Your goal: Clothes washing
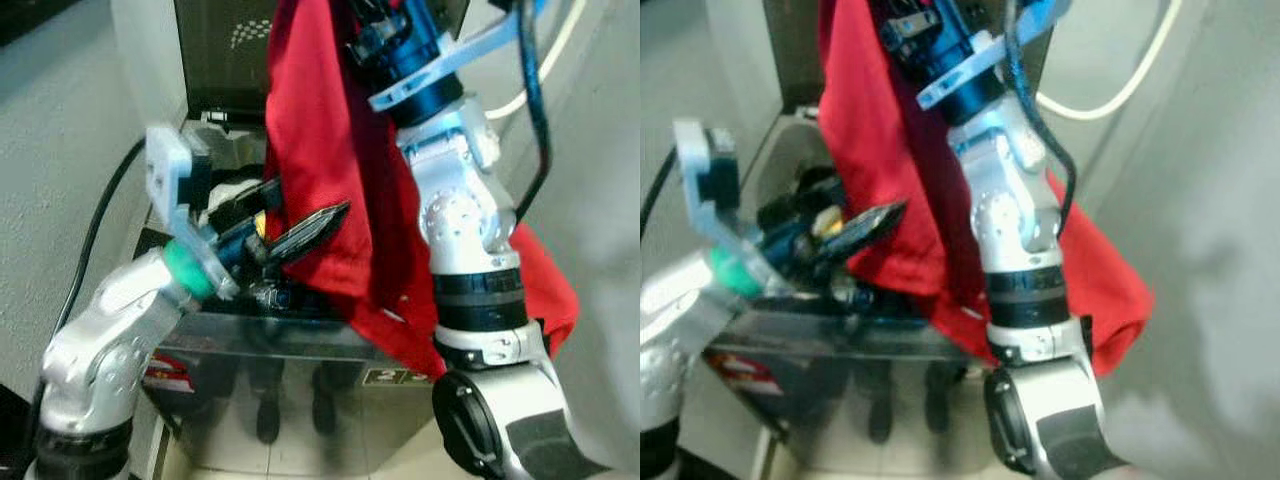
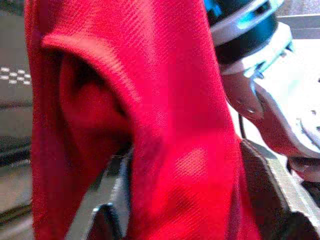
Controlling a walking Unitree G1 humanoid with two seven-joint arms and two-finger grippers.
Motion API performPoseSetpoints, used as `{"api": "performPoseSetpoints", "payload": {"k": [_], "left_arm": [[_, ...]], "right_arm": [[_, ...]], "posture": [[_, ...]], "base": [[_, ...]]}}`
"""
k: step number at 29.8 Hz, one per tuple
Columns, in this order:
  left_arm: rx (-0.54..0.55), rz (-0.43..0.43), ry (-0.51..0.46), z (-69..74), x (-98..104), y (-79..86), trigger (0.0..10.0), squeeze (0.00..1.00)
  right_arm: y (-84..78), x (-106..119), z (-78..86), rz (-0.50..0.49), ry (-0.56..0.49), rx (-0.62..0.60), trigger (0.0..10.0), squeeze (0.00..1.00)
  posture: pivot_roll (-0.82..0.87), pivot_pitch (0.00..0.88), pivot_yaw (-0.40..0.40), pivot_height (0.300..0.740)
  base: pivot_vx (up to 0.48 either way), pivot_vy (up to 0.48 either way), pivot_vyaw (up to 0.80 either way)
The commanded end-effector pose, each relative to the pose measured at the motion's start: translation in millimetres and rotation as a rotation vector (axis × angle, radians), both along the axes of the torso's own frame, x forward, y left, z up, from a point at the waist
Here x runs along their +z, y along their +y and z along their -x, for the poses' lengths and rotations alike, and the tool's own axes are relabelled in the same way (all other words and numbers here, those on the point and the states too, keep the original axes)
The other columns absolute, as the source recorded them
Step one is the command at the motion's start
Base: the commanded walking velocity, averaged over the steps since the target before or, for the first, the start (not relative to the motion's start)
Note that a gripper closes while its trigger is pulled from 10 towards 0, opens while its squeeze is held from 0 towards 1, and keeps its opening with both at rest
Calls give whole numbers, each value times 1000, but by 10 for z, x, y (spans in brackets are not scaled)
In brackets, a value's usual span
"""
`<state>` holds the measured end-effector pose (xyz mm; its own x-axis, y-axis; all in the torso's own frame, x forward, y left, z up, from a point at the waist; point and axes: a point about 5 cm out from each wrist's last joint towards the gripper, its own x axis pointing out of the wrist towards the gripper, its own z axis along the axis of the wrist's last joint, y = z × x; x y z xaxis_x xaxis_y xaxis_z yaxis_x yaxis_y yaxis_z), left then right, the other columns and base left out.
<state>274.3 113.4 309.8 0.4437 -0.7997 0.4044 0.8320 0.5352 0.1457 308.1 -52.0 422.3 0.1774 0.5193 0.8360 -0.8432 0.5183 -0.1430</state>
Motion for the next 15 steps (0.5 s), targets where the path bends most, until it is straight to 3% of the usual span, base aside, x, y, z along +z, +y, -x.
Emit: {"api": "performPoseSetpoints", "payload": {"k": [1,3,4,5,6,7,8,10,11,12,15], "left_arm": [[12,-10,4,-67,-9,-21,10000,1000],[55,12,25,-214,22,-7,10000,1000],[55,12,25,-214,22,-7,10000,1000],[138,-8,71,-395,-20,10,10000,1000],[138,-8,71,-395,-20,10,10000,1000],[219,-21,81,-526,-41,27,10000,0],[256,-15,93,-585,-38,42,4784,0],[256,-15,93,-585,-38,42,4784,0],[300,-12,100,-651,-34,60,4784,0],[319,3,104,-703,-15,81,0,0],[356,11,88,-782,39,115,0,0]], "right_arm": [[7,98,79,-20,-35,47,10000,0],[-31,139,114,-34,-43,84,10000,0],[-31,139,114,-34,-43,84,10000,0],[-64,164,141,-44,-49,104,10000,0],[-64,164,141,-44,-49,104,10000,0],[-91,173,159,-51,-52,110,10000,0],[-103,175,163,-52,-51,115,10000,0],[-103,175,163,-52,-51,115,10000,0],[-118,174,168,-55,-50,118,10000,0],[-134,166,176,-55,-49,120,10000,0],[-171,141,185,-55,-45,113,10000,0]], "posture": [[84,80,-1,740],[82,79,2,740],[82,79,2,740],[78,77,6,740],[78,77,6,740],[76,77,9,740],[74,77,12,740],[74,77,12,740],[73,78,13,740],[68,76,19,740],[63,75,25,740]], "base": [[0,0,0],[0,0,0],[0,0,0],[0,0,0],[0,0,0],[0,0,0],[0,0,0],[0,0,0],[0,0,0],[0,0,0],[0,0,0]]}}
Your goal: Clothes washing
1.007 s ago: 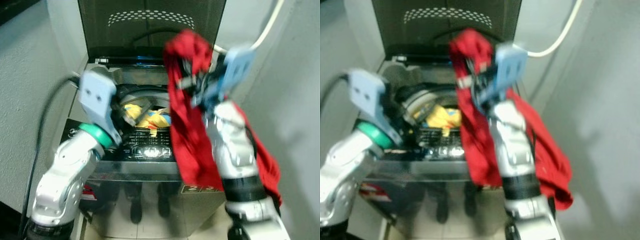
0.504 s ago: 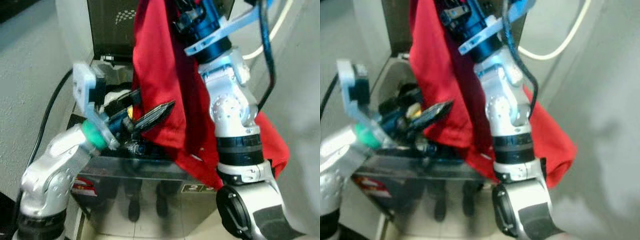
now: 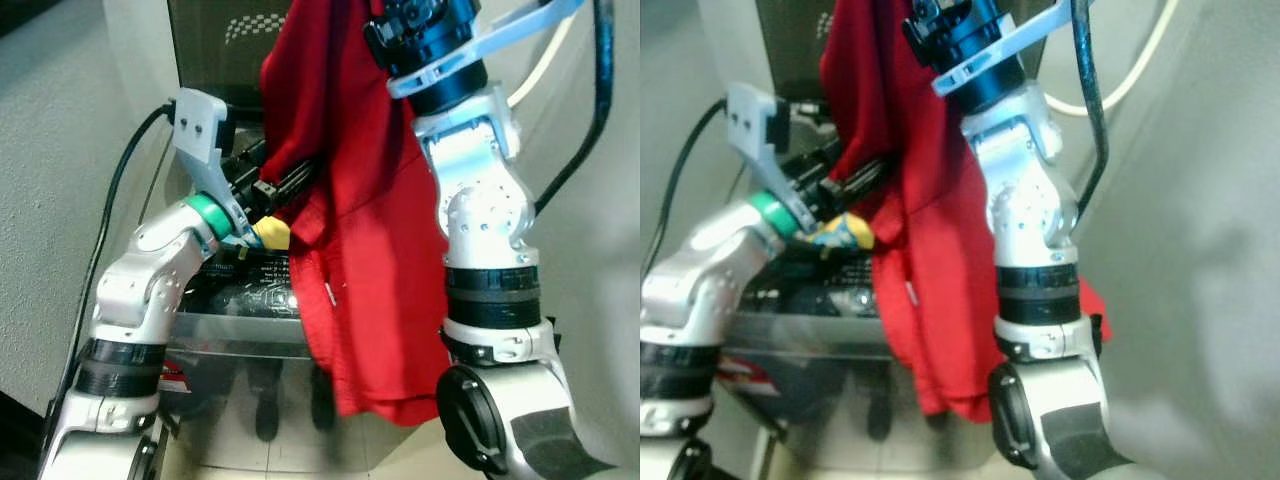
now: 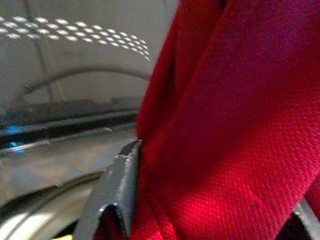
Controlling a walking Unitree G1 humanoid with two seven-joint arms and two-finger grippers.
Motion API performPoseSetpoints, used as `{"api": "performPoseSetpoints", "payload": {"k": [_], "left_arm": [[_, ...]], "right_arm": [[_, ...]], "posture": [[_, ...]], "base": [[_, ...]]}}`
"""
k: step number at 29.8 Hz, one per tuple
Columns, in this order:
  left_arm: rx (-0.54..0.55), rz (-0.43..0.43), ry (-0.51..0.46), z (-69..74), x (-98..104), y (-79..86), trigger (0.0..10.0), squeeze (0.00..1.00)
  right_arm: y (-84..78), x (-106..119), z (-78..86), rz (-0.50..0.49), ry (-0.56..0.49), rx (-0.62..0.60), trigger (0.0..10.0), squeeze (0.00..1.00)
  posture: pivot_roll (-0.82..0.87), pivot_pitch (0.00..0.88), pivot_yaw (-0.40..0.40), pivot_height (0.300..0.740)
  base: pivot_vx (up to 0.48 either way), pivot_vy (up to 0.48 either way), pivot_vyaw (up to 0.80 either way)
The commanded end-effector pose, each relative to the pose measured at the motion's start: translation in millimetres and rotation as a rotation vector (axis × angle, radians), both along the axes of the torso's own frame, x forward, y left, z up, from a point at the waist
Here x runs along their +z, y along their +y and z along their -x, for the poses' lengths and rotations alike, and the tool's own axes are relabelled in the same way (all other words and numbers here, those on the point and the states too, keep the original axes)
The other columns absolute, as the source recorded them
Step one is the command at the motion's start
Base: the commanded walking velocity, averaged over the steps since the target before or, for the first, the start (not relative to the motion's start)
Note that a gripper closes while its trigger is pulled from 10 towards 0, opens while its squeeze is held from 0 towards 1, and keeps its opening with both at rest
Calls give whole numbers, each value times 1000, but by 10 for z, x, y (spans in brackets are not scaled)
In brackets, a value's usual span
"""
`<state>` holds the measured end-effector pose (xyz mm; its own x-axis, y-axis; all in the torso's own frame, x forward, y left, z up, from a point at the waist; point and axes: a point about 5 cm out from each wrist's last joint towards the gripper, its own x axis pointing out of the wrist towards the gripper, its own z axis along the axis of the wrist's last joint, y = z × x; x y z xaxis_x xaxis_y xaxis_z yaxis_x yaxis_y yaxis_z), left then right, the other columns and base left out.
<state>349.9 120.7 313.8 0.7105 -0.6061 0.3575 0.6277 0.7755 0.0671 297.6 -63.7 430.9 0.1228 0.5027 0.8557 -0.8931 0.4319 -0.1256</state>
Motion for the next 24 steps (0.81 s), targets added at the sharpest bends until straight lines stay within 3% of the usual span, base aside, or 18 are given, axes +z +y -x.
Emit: {"api": "performPoseSetpoints", "payload": {"k": [1,6,11,13,15,16,18,20,21,22,23,24], "left_arm": [[41,-1,-14,-44,20,53,0,0],[68,-1,-40,-94,76,90,0,0],[170,8,-104,-158,178,190,0,0],[384,12,-152,-270,273,420,0,0],[636,29,-186,-330,407,768,0,0],[636,29,-186,-330,407,768,0,0],[751,14,-208,-334,473,985,0,0],[679,-63,-174,-360,393,965,0,0],[679,-63,-174,-360,393,965,0,0],[578,-137,-141,-369,277,856,10000,0],[490,-184,-118,-357,175,758,10000,0],[490,-184,-118,-357,175,758,10000,0]], "right_arm": [[-68,45,82,-18,-41,3,10000,0],[-104,11,76,-12,-30,-14,10000,0],[-134,-150,24,28,24,-34,10000,0],[-84,-342,-75,108,76,-76,10000,0],[47,-668,-318,240,164,-235,10000,0],[47,-668,-318,240,164,-235,10000,0],[244,-1023,-502,408,204,-391,10000,0],[450,-1266,-567,528,203,-468,10000,0],[450,-1266,-567,528,203,-468,10000,0],[560,-1349,-594,571,208,-508,10000,0],[660,-1413,-604,599,213,-522,10000,0],[660,-1413,-604,599,213,-522,10000,0]], "posture": [[63,75,25,740],[59,76,34,740],[61,79,33,740],[55,80,34,740],[51,81,33,740],[51,81,33,740],[51,85,32,740],[55,87,28,740],[55,87,28,740],[63,92,21,740],[63,92,21,740],[63,92,21,740]], "base": [[0,0,0],[0,0,0],[0,0,0],[0,0,0],[0,0,0],[0,0,0],[0,0,0],[0,0,0],[0,0,0],[0,0,0],[0,0,0],[0,0,0]]}}
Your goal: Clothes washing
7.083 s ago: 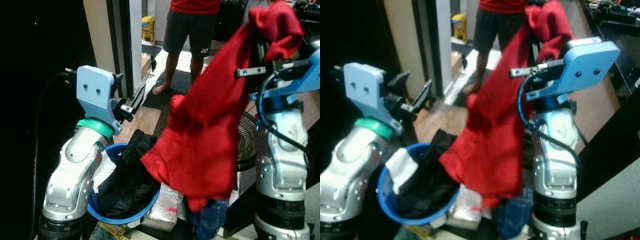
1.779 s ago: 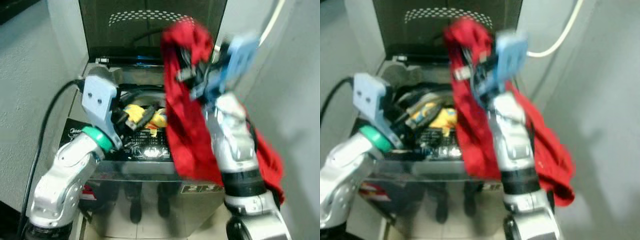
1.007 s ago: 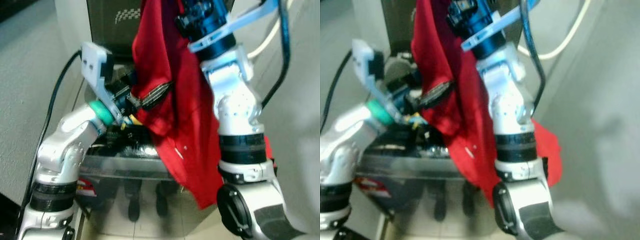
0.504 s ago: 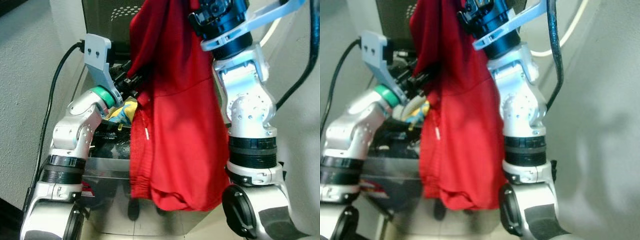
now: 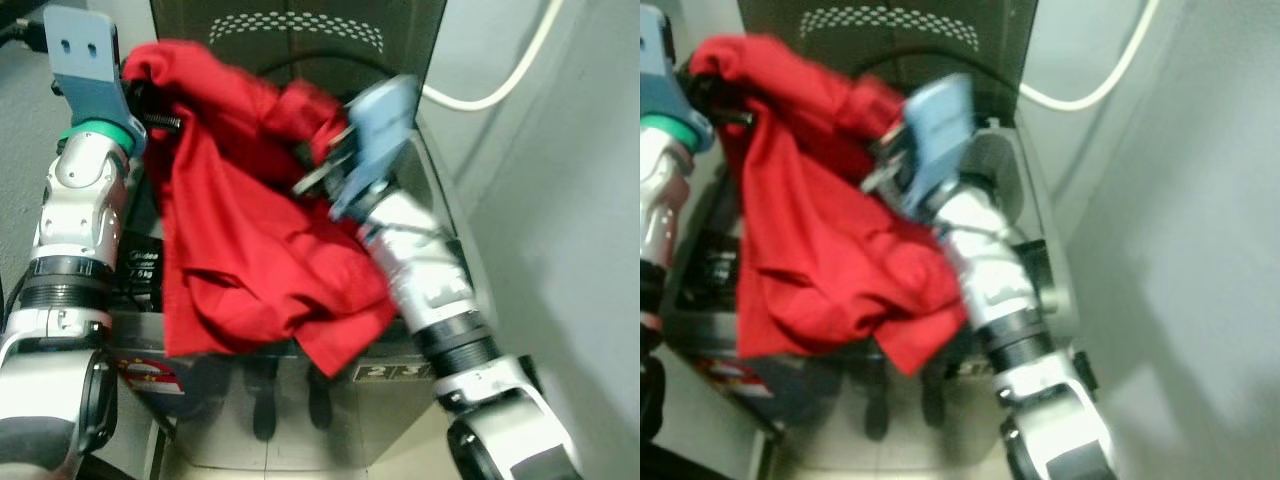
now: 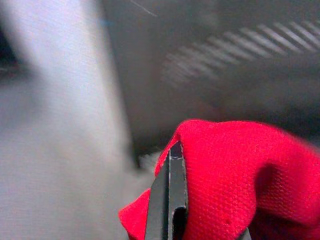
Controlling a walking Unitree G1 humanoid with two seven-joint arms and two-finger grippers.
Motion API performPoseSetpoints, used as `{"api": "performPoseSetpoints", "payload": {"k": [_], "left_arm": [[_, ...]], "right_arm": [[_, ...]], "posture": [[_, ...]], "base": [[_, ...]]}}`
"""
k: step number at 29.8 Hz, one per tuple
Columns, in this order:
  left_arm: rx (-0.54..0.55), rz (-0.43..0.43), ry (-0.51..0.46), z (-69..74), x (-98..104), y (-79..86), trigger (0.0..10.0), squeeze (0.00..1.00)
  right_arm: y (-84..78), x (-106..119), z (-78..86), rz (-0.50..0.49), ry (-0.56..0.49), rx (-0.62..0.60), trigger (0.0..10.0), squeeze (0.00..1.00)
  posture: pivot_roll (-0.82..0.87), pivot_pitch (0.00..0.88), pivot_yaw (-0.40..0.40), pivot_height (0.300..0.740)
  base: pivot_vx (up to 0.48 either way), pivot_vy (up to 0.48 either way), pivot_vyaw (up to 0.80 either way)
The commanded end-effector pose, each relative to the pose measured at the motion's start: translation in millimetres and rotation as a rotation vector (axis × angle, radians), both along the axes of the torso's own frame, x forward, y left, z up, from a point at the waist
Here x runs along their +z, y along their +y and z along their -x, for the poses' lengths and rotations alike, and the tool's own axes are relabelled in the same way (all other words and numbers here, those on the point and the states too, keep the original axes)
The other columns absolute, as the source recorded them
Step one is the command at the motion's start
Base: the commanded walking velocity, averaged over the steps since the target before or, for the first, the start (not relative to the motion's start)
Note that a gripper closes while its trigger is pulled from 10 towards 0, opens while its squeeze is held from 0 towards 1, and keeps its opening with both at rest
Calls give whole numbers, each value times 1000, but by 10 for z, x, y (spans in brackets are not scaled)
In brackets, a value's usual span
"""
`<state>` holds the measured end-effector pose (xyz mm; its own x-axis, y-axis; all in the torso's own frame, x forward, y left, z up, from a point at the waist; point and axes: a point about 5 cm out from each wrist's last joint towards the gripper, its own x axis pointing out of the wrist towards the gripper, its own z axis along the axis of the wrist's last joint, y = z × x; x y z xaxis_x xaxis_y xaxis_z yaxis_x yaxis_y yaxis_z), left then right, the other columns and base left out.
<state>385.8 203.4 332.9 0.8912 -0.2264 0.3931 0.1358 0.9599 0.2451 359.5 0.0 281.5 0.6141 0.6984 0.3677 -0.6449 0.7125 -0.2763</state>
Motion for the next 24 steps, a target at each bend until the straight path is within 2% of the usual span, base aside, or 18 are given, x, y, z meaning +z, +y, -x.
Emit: {"api": "performPoseSetpoints", "payload": {"k": [1,2,4,5,6,7,8,9,10,11,12,13,16,18,20,21,22,24], "left_arm": [[-154,-73,71,43,-150,-207,10000,0],[-154,-73,71,43,-150,-207,10000,0],[-348,-91,119,183,-296,-413,10000,0],[-348,-91,119,183,-296,-413,10000,0],[-442,-76,128,283,-328,-497,10000,0],[-442,-76,128,283,-328,-497,10000,0],[-491,-65,124,336,-338,-542,10000,0],[-557,-74,104,442,-340,-595,10000,608],[-598,-81,90,515,-339,-628,10000,1000],[-638,-92,76,591,-340,-662,10000,1000],[-638,-92,76,591,-340,-662,10000,1000],[-637,-83,73,607,-332,-669,10000,1000],[-650,-73,53,669,-299,-684,10000,1000],[-677,-77,25,795,-260,-708,10000,1000],[-675,-86,13,848,-252,-714,10000,1000],[-645,-107,-7,945,-254,-712,10000,1000],[-579,-139,-29,963,-261,-703,10000,1000],[-533,-161,-46,973,-265,-695,10000,1000]], "right_arm": [[111,34,-16,44,-30,-43,10000,0],[111,34,-16,44,-30,-43,10000,0],[179,23,-54,58,-10,-94,10000,0],[179,23,-54,58,-10,-94,10000,0],[157,52,-82,47,-11,-134,10000,0],[157,52,-82,47,-11,-134,10000,0],[141,68,-104,37,-23,-161,10000,0],[67,104,-152,9,-33,-226,10000,0],[-4,124,-202,-12,-46,-290,10000,906],[-74,143,-247,-35,-58,-352,10000,906],[-74,143,-247,-35,-58,-352,10000,906],[-97,140,-262,-29,-57,-361,10000,1000],[-160,152,-288,-27,-60,-382,10000,1000],[-250,174,-324,-18,-70,-409,10000,1000],[-287,180,-337,-17,-73,-415,10000,1000],[-387,193,-366,-8,-89,-448,10000,1000],[-433,203,-373,-6,-97,-449,10000,1000],[-460,210,-377,-5,-101,-448,10000,1000]], "posture": [[72,94,14,740],[72,94,14,740],[96,100,-7,740],[96,100,-7,740],[105,101,-13,740],[105,101,-13,740],[105,101,-13,740],[107,102,-17,740],[107,102,-14,740],[107,102,-14,740],[107,102,-14,740],[108,104,-13,740],[106,103,-6,740],[104,103,0,740],[104,103,0,740],[106,103,3,740],[108,103,2,740],[108,103,2,740]], "base": [[0,0,0],[0,0,0],[0,0,0],[0,0,0],[0,0,0],[0,0,0],[0,0,0],[0,0,0],[0,0,0],[0,0,0],[0,0,0],[0,0,0],[0,0,0],[0,0,0],[0,0,0],[0,0,0],[0,0,0],[0,0,0]]}}
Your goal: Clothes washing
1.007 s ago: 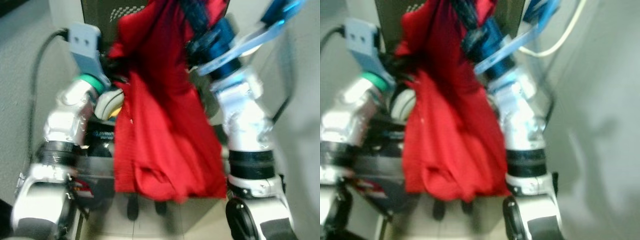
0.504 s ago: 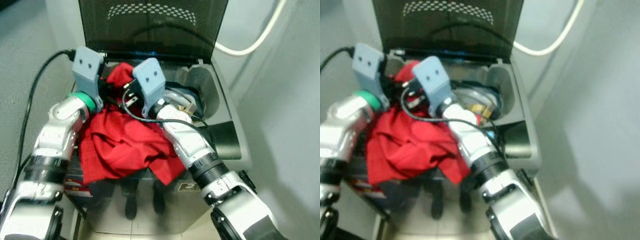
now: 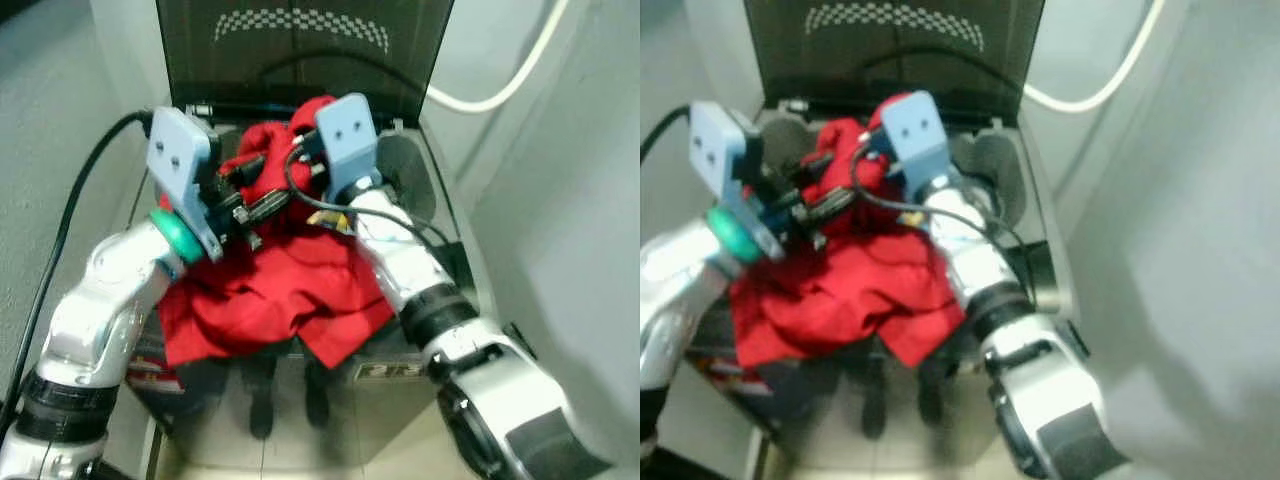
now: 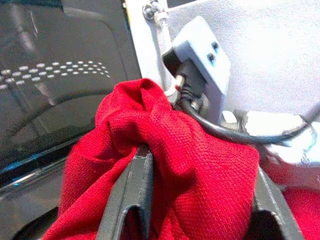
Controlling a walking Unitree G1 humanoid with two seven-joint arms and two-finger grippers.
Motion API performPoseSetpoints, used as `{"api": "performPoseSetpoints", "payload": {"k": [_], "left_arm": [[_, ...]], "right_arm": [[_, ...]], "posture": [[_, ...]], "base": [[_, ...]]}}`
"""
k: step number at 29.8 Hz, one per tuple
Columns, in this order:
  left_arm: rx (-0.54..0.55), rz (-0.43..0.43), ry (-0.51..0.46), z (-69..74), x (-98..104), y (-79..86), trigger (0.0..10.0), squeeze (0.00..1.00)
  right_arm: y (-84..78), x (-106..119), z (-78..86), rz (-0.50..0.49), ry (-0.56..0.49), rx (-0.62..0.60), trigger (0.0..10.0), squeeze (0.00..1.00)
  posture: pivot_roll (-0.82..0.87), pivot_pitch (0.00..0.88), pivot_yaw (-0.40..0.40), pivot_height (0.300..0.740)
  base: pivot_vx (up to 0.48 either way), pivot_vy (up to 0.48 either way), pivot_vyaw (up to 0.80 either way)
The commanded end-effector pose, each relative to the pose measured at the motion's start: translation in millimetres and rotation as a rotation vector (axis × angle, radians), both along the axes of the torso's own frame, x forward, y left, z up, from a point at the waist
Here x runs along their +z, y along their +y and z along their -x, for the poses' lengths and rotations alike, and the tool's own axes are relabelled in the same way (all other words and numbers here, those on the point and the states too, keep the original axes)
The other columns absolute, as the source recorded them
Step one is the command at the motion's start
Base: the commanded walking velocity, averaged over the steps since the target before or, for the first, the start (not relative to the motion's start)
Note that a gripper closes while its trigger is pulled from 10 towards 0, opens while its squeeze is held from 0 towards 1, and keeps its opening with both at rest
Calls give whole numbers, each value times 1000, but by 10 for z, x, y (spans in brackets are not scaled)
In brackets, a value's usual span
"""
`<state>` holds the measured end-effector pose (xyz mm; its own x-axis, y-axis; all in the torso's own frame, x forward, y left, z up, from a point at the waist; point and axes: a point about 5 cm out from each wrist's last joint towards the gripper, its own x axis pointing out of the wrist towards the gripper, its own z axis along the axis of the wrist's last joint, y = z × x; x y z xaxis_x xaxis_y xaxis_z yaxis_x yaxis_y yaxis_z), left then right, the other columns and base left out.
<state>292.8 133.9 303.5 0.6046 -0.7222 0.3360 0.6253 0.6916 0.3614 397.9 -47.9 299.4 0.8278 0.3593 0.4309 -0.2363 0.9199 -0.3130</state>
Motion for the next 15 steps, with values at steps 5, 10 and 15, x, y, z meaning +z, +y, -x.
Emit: {"api": "performPoseSetpoints", "payload": {"k": [5,10,15], "left_arm": [[273,-10,-105,106,9,117,10000,0],[273,2,-42,215,-44,170,10000,0],[261,5,8,349,-70,232,10000,0]], "right_arm": [[-90,74,131,-58,-15,326,10000,0],[-204,105,242,-59,-16,504,10000,0],[-428,120,381,68,-29,590,10000,0]], "posture": [[138,109,-15,740],[140,114,-23,740],[145,115,-24,740]], "base": [[0,0,0],[0,0,0],[0,0,0]]}}
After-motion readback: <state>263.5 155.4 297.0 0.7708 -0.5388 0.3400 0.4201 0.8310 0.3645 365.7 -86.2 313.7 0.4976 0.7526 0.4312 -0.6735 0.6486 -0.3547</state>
